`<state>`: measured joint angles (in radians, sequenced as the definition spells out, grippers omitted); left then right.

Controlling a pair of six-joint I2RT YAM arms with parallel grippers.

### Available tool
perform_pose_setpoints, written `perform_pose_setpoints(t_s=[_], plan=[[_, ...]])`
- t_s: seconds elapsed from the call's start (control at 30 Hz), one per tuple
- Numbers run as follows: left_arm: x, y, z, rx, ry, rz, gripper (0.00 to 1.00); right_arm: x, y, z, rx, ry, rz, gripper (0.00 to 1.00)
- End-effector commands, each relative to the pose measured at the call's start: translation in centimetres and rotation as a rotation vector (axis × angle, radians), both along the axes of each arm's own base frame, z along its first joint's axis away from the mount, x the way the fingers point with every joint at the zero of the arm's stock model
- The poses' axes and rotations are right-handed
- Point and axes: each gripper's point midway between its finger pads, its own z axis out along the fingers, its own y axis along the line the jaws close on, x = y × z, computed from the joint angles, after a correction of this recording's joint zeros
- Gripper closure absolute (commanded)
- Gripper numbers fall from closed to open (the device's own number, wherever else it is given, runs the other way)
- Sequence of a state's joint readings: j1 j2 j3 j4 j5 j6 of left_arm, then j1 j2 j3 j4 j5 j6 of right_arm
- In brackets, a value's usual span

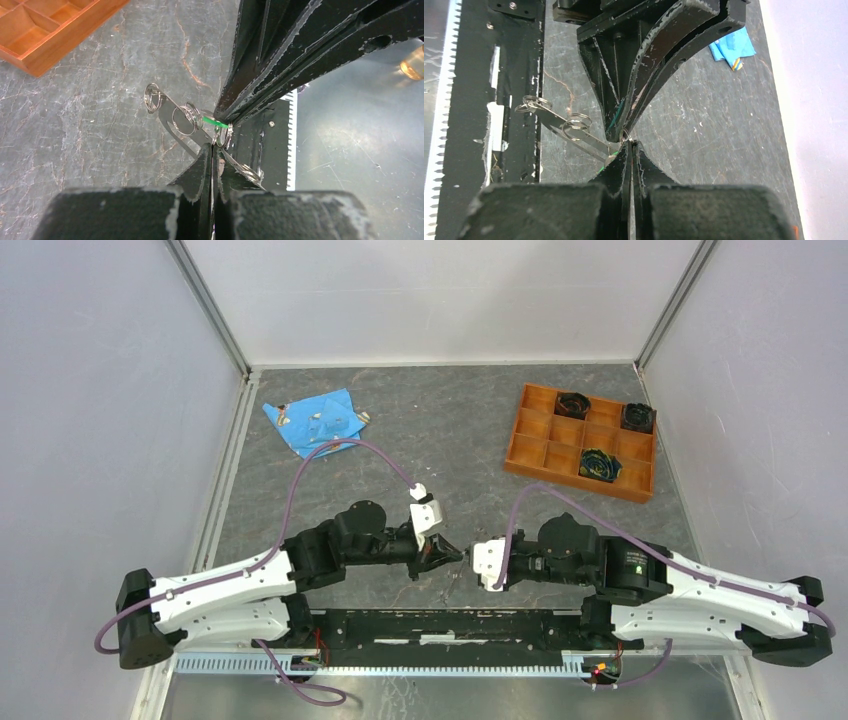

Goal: Remove the keys from the keyring

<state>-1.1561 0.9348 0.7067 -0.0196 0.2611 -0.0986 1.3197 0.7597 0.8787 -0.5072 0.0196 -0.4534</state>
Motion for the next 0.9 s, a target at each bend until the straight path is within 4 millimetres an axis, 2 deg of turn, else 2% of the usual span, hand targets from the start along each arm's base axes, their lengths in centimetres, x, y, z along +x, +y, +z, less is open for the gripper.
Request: perform_pose_setpoints(t_s=[0.0,0.07,0.2,0.3,0.4,0.5,0.7,0.87], plan=[[0.1,-0.5,2.6,-0.098,-0.081,-0.02,0.98,-1.1,0.9,3.2,0.115,0.026,0.05,0.99],[0.7,-0.5,2.9,-0.108,-0.091,0.016,0.94,-0.6,0.8,3.7,0.13,0.043,0.009,0.99],[2.2,0.0,4.0,-0.124,-0.104,0.11,0.68,1.0,0.6,4.3,0.146,0.077,-0.118,0.99],[3.1,1.1,5.5,-0.163,-0.131,0.182,0.59,1.5,0.7,4.8,0.179,0.105,-0.167,0.99],[3.8,2.3,6.5,-0.188,-0.165,0.243,0.57,1.8,0.9,5.3,0.203,0.124,-0.194,0.99],[3.7,3.1,7.5,-0.221,-0.204,0.245,0.56,2.0,1.1,5.8,0.215,0.132,-0.21,0.99],[3.4,3.7,8.1,-0.229,-0.221,0.241,0.58,3.6,1.1,7.2,0.255,0.144,-0.327,0.99],[3.4,3.7,8.2,-0.241,-0.215,0.246,0.57,3.3,1.8,8.7,0.298,0.153,-0.296,0.99]])
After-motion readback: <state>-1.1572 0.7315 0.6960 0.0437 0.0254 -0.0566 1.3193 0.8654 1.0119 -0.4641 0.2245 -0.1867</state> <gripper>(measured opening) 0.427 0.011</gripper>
